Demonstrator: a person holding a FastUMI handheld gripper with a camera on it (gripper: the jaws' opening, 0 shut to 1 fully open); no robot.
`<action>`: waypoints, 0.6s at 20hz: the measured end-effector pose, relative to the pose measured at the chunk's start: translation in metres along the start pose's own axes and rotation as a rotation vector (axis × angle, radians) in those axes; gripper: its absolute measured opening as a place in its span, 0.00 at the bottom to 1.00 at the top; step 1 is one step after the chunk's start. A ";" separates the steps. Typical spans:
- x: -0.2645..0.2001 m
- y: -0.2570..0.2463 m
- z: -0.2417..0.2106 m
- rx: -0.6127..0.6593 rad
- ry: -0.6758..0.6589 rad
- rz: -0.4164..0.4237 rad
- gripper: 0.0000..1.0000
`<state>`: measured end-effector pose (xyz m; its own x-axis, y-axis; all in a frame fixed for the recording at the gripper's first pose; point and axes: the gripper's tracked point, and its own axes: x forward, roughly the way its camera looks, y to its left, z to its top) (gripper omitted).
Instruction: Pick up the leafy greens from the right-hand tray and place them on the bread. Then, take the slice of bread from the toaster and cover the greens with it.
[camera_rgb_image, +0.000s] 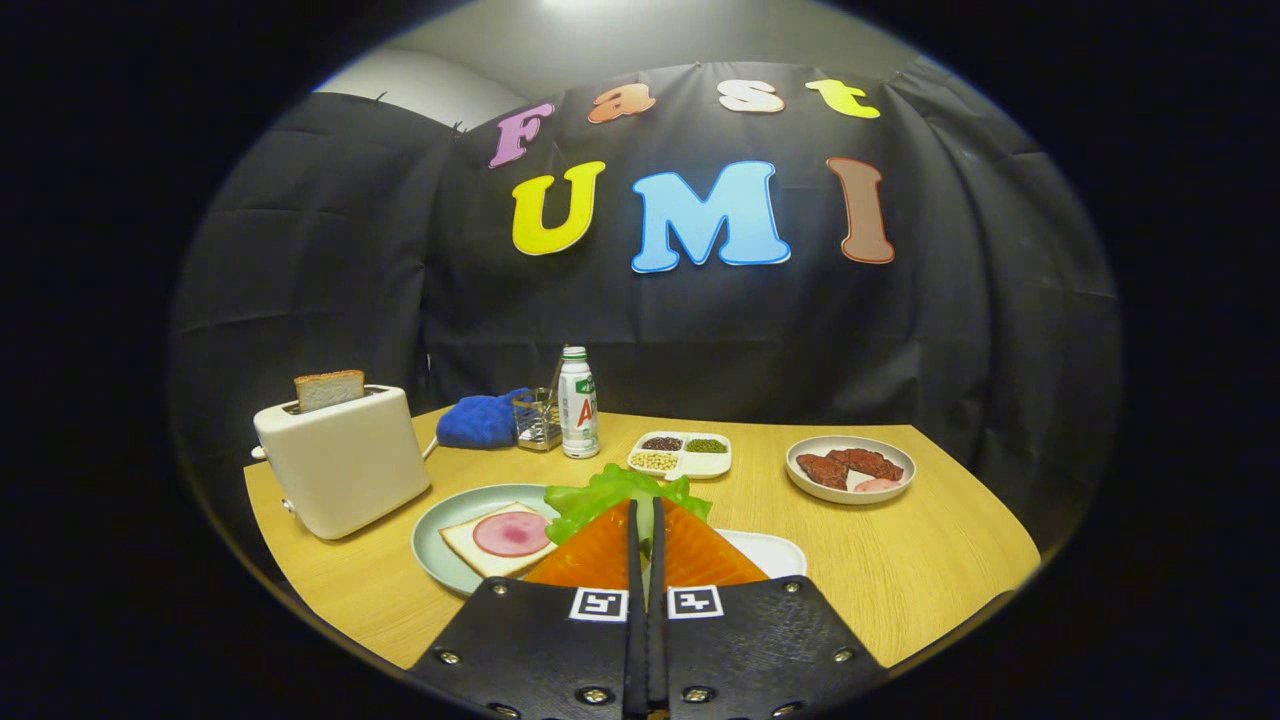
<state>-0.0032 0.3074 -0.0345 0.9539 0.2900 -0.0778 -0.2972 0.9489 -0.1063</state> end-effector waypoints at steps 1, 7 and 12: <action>0.003 0.006 0.000 -0.001 -0.001 0.011 0.00; 0.029 0.061 -0.009 -0.025 0.014 0.114 0.00; 0.049 0.089 -0.026 -0.051 0.053 0.150 0.00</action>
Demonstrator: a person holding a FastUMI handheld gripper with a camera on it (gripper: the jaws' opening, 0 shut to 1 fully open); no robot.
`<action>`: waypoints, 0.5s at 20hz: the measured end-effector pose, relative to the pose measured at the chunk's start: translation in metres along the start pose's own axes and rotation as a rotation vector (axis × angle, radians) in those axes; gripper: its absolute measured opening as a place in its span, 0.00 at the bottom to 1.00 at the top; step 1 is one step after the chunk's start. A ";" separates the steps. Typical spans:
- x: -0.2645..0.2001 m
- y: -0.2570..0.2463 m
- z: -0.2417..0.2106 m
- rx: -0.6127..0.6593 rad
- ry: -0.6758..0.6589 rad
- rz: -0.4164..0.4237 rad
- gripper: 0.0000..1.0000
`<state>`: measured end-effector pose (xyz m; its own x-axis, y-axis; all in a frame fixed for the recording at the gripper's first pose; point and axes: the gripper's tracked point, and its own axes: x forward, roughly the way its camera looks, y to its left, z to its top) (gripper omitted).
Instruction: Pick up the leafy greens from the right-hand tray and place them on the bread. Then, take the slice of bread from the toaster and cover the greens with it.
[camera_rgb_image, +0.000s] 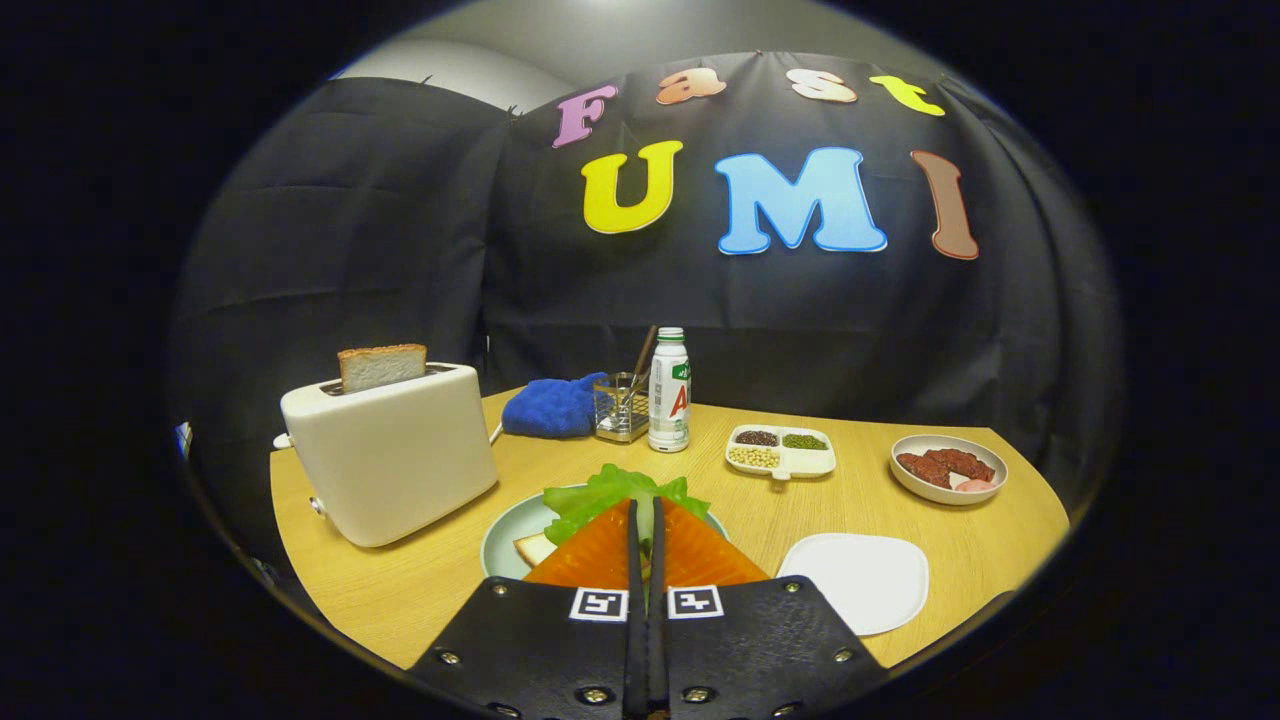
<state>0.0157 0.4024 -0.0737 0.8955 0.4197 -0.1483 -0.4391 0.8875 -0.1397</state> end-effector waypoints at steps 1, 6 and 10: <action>0.005 0.004 -0.004 0.004 0.012 0.007 0.00; 0.017 0.019 -0.030 -0.005 0.076 0.028 0.00; 0.015 0.015 -0.035 -0.046 0.079 -0.006 0.08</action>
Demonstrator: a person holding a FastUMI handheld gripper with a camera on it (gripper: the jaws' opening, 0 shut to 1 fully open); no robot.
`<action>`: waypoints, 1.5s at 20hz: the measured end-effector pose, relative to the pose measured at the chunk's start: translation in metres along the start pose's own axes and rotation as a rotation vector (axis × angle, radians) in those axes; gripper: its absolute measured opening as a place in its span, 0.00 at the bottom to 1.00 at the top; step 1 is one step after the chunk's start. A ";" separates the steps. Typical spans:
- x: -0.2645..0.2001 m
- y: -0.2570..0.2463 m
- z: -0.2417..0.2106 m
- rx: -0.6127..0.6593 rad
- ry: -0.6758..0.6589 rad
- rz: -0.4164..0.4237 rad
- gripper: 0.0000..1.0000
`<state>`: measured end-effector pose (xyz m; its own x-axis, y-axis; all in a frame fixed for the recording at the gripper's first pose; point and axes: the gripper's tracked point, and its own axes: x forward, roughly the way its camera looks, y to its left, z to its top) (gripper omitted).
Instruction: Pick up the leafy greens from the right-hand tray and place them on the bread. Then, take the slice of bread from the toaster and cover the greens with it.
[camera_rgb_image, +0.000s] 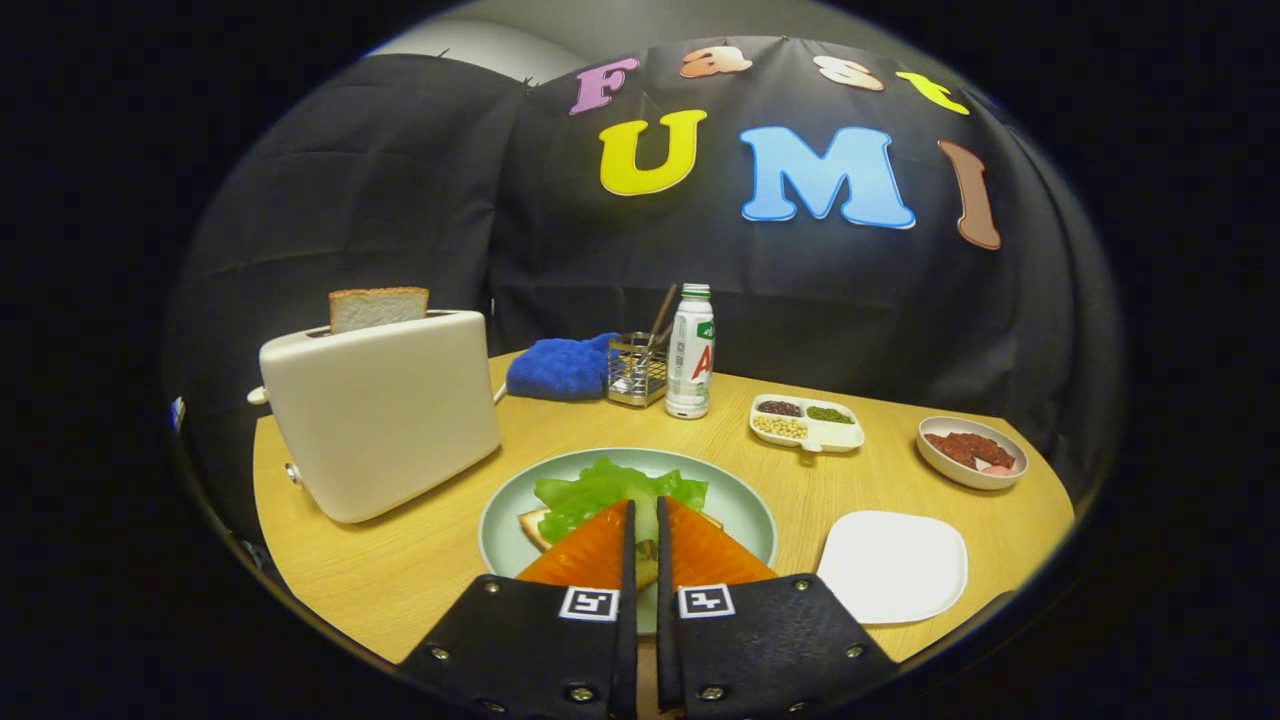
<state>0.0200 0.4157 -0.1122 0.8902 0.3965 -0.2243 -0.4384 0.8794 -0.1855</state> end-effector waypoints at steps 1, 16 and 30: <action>0.001 0.000 -0.004 0.010 0.003 -0.003 0.10; -0.046 0.024 0.064 0.006 -0.188 -0.025 0.55; -0.026 0.112 0.119 0.217 -0.228 -0.126 0.61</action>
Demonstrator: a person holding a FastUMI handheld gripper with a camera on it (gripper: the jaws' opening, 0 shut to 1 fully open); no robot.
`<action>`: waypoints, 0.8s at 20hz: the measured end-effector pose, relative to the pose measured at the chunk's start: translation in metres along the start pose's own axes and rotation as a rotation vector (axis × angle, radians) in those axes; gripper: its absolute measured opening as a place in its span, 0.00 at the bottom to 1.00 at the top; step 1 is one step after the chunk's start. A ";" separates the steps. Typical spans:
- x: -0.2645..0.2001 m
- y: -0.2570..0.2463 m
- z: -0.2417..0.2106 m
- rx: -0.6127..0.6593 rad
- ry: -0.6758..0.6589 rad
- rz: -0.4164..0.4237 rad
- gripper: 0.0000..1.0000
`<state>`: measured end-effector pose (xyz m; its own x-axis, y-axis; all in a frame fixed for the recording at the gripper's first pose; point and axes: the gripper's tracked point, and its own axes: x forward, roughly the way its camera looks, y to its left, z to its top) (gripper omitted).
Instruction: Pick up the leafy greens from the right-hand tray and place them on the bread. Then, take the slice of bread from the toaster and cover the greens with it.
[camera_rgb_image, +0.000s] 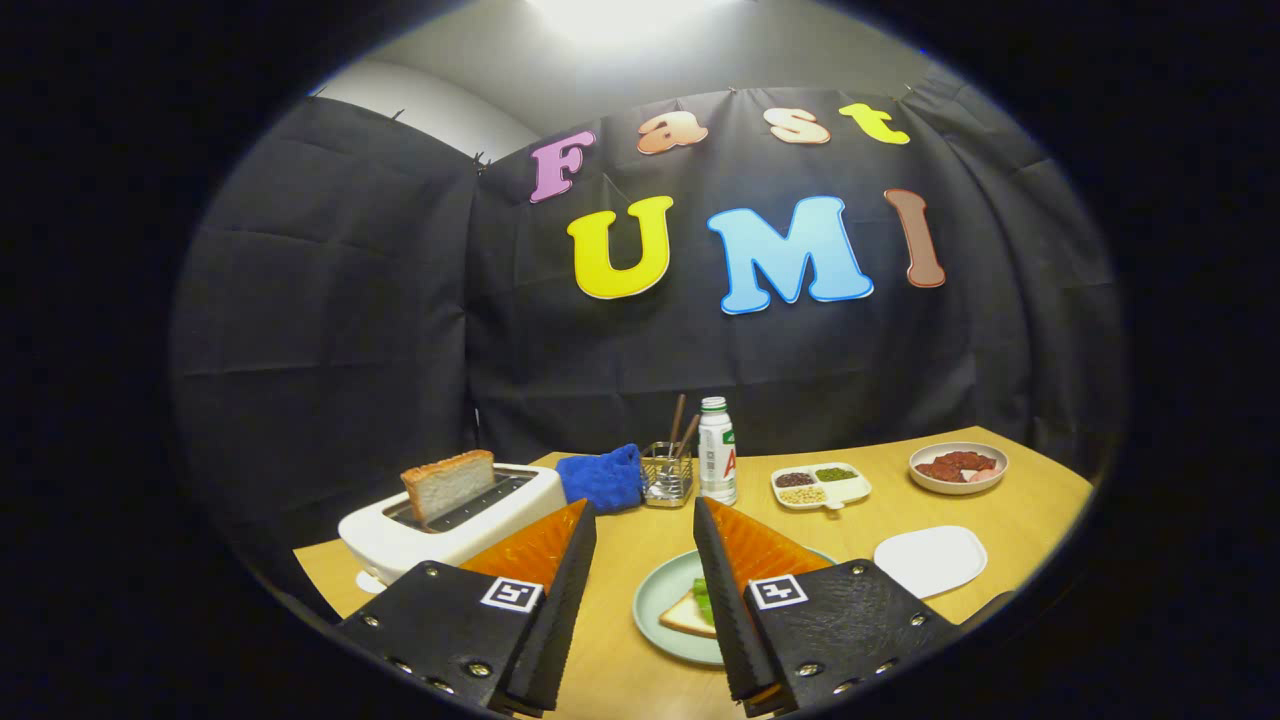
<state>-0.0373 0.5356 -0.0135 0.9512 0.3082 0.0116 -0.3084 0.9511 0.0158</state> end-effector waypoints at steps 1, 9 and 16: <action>0.002 0.012 -0.001 0.019 0.018 0.015 0.61; 0.013 0.112 -0.008 0.002 0.072 0.112 0.61; 0.035 0.146 -0.016 -0.053 0.085 0.081 0.61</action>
<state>-0.0493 0.6854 -0.0269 0.9210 0.3824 -0.0745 -0.3856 0.9220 -0.0351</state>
